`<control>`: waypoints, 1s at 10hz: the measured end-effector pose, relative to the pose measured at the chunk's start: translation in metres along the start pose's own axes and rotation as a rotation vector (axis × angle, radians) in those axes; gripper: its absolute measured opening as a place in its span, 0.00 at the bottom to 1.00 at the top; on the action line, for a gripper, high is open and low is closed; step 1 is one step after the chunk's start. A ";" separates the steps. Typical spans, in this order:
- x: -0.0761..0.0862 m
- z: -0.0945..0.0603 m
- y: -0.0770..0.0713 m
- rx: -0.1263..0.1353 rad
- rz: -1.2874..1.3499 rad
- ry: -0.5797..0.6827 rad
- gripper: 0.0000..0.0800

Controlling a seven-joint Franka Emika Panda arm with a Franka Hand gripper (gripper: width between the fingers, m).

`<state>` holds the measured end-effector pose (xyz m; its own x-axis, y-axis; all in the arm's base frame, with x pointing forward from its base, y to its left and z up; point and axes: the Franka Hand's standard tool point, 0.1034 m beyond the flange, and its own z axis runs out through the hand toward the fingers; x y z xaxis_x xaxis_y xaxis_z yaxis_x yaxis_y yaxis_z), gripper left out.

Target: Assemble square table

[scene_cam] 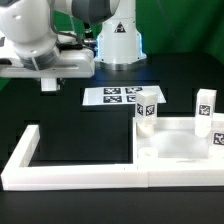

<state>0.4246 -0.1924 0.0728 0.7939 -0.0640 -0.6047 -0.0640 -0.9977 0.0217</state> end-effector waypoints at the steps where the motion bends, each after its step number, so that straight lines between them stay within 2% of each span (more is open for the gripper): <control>1: 0.014 -0.024 -0.014 -0.029 -0.032 0.127 0.36; 3: 0.025 -0.095 -0.063 -0.064 -0.096 0.359 0.36; 4: 0.025 -0.118 -0.080 -0.068 -0.120 0.419 0.36; 5: 0.028 -0.125 -0.082 -0.065 -0.119 0.487 0.36; 8: 0.035 -0.124 -0.076 -0.083 -0.118 0.668 0.36; 9: 0.037 -0.113 -0.083 -0.053 -0.089 0.704 0.36; 10: 0.044 -0.117 -0.101 -0.033 -0.083 0.709 0.36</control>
Offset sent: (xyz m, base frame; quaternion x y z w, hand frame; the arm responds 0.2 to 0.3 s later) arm 0.0718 0.0710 0.0849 -0.0525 0.1738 -0.0243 0.9831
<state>0.5368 -0.0968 0.1370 0.9980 0.0246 0.0575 0.0230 -0.9993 0.0287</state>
